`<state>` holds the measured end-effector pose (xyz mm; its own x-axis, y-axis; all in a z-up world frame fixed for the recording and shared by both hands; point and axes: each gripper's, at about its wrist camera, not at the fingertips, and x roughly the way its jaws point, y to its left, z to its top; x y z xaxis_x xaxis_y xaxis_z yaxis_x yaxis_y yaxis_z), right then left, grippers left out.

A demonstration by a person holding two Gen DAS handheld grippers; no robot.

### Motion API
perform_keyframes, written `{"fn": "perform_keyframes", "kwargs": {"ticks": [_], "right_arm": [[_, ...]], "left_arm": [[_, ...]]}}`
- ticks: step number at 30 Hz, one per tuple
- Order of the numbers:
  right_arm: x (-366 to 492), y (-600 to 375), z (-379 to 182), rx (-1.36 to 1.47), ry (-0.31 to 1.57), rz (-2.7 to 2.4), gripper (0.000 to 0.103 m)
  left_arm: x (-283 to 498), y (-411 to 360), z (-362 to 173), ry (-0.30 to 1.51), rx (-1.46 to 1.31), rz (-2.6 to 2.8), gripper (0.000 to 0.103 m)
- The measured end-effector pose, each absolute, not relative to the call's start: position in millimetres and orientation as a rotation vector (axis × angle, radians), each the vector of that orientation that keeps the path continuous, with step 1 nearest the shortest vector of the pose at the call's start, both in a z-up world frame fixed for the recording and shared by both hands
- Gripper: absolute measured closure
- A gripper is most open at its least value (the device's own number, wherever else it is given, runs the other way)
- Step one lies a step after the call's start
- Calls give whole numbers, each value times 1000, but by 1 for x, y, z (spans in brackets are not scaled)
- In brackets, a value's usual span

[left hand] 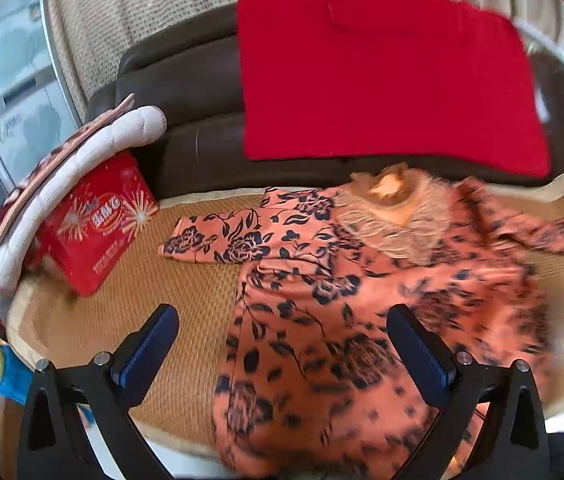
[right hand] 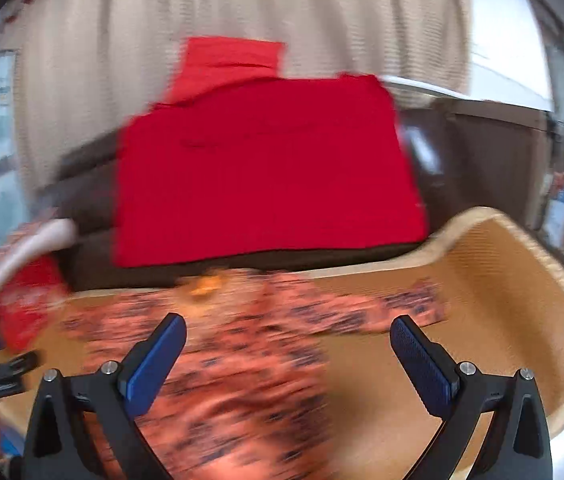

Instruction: Fold small clothes

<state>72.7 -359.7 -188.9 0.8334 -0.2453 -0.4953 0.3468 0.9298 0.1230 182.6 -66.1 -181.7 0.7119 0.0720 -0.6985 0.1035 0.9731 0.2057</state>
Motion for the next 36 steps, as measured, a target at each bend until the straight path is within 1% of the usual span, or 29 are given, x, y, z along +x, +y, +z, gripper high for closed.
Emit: {"fn": "perform_keyframes", "kwargs": {"ticks": [1,2,5,7,10,13,14,15,16,17,18,19,21,23,26,28,31,33,36], "right_arm": [[86,-380,-199,213,518,-346,0],[106,-410,-216,187,585,-404,0],[162,-481,-265,252,744,-504,0],[184,-527,-295,297,839,-566,0],[204,-569,-325,400,882,-653,1],[216,-588,-339,456,868,-699,1],[220,-590,-343,473,861,-699,1],[224,-590,-346,489,856,-691,4],[226,-588,-348,495,854,-687,21],[230,-586,-352,514,859,-671,53],[232,-585,-355,552,865,-647,71],[231,-586,-358,585,853,-638,83],[225,-577,-348,628,799,-640,89],[226,-560,-328,630,753,-599,92],[241,-513,-281,552,682,-501,92],[252,-474,-240,528,623,-401,92],[269,-426,-195,511,563,-276,92],[286,-385,-166,493,539,-185,92],[309,-336,-144,496,545,-74,91]], "left_arm": [[192,-73,-190,784,261,-6,0],[205,-85,-202,791,283,0,0],[237,-106,-222,823,285,-18,0],[258,-116,-231,825,281,-14,0],[280,-125,-240,819,254,-6,0],[293,-121,-247,781,253,17,0],[297,-118,-249,782,251,26,0],[302,-115,-251,786,242,34,0],[306,-111,-252,788,227,39,0],[309,-107,-252,787,215,48,0],[311,-102,-252,779,205,65,0],[313,-96,-250,766,198,86,0],[316,-86,-248,753,180,114,0],[318,-71,-242,747,143,143,0],[319,-49,-234,724,105,189,0],[319,-35,-231,707,88,218,0],[320,-8,-228,699,63,274,0],[322,11,-228,700,39,305,0],[323,39,-227,704,3,349,0]]}}
